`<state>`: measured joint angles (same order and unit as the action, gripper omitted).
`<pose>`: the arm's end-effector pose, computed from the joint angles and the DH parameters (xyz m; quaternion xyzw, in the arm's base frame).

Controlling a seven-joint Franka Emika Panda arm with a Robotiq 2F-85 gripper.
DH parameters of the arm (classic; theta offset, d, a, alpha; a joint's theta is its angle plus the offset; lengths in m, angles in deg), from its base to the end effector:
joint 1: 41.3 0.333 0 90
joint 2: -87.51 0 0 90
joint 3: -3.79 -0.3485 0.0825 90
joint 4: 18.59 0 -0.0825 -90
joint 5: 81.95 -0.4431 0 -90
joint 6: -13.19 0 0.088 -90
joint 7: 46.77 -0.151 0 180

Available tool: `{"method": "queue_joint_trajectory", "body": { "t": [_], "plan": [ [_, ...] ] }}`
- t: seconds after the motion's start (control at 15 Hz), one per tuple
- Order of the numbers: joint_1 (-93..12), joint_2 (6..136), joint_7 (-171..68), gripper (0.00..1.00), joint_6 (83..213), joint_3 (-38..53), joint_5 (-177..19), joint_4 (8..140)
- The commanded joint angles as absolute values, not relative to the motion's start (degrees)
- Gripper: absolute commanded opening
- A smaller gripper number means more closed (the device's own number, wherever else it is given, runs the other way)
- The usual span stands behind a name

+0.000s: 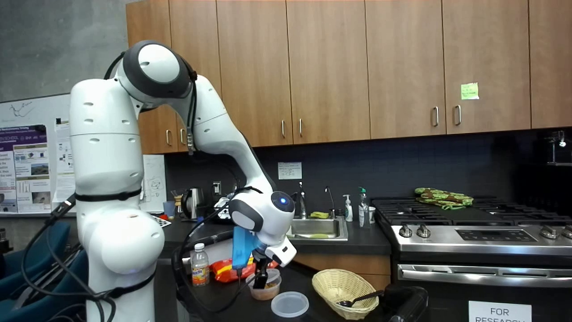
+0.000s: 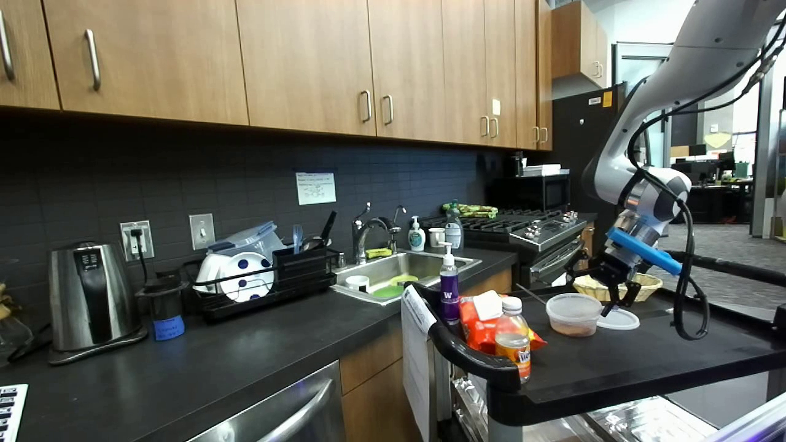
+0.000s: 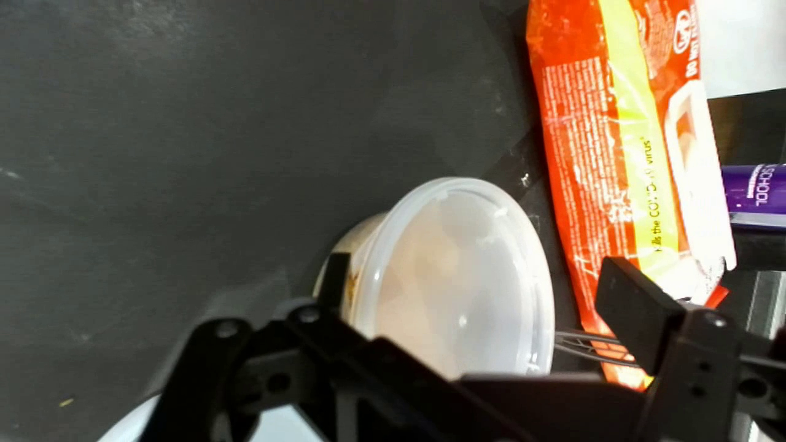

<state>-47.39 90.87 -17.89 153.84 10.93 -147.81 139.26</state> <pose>0.3869 -0.0636 0.1608 -0.8868 0.3409 -0.0096 0.3118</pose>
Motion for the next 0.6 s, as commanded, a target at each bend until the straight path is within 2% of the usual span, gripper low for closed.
{"method": "queue_joint_trajectory", "body": {
  "t": [0.0, 0.07, 0.13, 0.27, 0.53],
  "plan": [
    [-47.24, 94.50, -16.78, 1.00, 153.93, 10.65, -149.43, 141.47],
    [-47.20, 94.76, -16.78, 0.75, 153.91, 10.65, -149.45, 141.60],
    [-47.15, 94.97, -16.81, 0.74, 153.92, 10.62, -149.47, 141.68],
    [-47.08, 94.03, -16.55, 0.61, 153.73, 10.67, -149.65, 140.58],
    [-46.96, 94.92, -16.53, 0.28, 153.85, 10.57, -149.74, 141.21]
  ]
}}
